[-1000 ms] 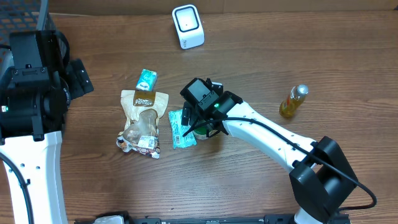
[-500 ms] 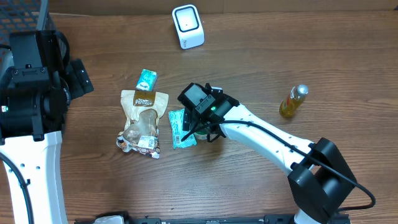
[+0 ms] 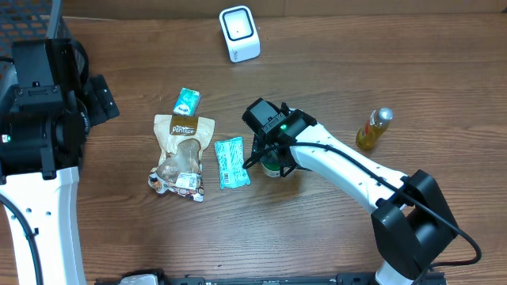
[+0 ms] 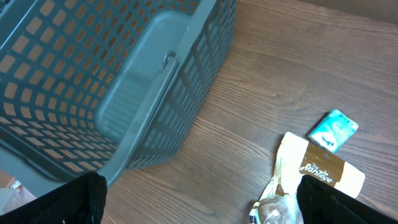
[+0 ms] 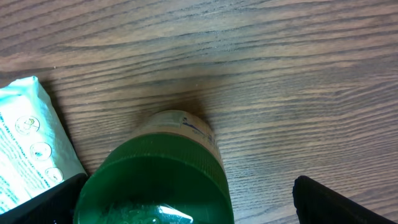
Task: Scan the item barcode
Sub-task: 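Lower the right gripper around the green-lidded jar and close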
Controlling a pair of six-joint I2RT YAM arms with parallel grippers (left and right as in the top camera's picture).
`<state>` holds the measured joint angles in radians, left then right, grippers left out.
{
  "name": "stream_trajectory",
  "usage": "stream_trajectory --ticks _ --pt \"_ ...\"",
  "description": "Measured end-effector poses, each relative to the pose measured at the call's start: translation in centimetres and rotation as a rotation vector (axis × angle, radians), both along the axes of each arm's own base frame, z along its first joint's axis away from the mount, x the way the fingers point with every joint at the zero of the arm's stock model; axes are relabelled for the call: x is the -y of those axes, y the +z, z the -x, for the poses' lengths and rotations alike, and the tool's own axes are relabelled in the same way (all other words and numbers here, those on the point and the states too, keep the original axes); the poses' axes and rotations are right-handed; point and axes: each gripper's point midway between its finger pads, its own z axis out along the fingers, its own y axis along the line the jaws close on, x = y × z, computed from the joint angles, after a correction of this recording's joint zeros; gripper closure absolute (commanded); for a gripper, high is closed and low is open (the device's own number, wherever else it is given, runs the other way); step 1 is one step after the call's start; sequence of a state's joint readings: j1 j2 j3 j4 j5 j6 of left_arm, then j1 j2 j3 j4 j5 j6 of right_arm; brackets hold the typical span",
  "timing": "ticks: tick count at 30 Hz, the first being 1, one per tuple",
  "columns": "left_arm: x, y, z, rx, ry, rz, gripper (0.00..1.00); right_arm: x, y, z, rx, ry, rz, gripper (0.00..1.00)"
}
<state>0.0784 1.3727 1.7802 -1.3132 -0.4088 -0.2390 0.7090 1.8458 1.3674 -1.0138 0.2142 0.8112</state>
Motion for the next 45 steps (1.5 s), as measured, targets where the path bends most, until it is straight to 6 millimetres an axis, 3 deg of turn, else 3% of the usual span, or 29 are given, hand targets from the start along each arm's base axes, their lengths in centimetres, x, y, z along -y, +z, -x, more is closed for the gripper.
stream_trajectory --ticks 15,16,19,36,45 --pt "0.0 0.0 0.0 0.000 0.000 0.000 0.00 -0.9 0.2 -1.1 0.045 0.002 -0.034 0.01" --pt "0.0 0.0 0.0 0.000 0.000 0.000 0.00 -0.9 0.2 -1.1 0.046 0.004 -0.034 0.15" --pt "0.0 0.0 0.0 0.000 0.000 0.000 0.01 -0.8 0.2 -1.1 0.043 0.020 -0.028 0.29" --pt "0.0 0.0 0.0 0.000 0.000 0.000 0.00 -0.7 -1.8 -0.8 0.049 0.022 -0.038 0.30" --pt "0.0 0.0 0.0 0.000 0.000 0.000 0.00 -0.6 -2.0 -0.7 0.045 0.022 -0.035 0.29"
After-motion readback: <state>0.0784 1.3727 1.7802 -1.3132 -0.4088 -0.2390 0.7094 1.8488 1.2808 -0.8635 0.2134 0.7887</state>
